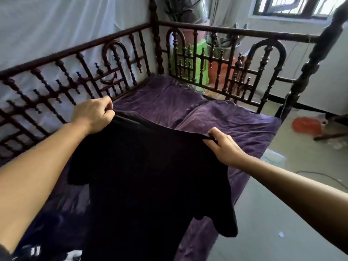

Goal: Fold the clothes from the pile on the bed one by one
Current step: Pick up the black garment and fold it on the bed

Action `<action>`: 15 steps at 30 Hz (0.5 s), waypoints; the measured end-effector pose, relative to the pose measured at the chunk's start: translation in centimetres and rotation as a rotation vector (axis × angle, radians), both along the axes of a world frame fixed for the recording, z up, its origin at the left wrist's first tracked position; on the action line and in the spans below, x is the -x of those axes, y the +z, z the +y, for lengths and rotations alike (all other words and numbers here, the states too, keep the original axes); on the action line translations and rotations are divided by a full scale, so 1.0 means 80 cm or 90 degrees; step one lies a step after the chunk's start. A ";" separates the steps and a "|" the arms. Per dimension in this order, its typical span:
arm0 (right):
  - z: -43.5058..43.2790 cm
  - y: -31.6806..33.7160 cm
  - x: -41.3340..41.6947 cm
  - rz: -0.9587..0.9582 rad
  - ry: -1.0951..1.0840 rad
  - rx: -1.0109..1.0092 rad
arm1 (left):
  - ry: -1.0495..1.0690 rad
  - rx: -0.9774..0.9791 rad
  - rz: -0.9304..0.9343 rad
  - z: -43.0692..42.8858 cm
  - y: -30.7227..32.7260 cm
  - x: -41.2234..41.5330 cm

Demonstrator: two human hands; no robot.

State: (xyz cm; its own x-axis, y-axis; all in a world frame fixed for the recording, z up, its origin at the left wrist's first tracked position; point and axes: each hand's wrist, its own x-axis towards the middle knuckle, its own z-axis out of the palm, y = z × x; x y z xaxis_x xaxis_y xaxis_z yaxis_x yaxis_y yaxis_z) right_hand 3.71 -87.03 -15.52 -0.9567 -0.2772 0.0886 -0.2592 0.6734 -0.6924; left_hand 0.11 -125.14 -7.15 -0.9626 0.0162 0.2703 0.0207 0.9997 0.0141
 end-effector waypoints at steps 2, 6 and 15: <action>0.030 -0.018 0.043 -0.034 -0.038 -0.033 | -0.023 -0.004 -0.001 0.034 -0.023 0.064; 0.082 -0.048 0.125 -0.068 -0.091 -0.077 | -0.025 -0.069 -0.008 0.106 -0.072 0.180; 0.213 -0.175 0.296 -0.180 -0.187 -0.141 | 0.022 -0.157 -0.123 0.266 -0.182 0.368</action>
State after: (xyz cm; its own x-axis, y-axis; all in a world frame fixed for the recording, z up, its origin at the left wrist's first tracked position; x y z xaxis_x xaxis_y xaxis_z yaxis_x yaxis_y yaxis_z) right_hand -20.01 -69.99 -29.48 -0.9756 0.0269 -0.2181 0.1436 0.8293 -0.5400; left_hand -29.34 -103.83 -21.69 -0.9954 -0.0601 0.0741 -0.0392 0.9658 0.2564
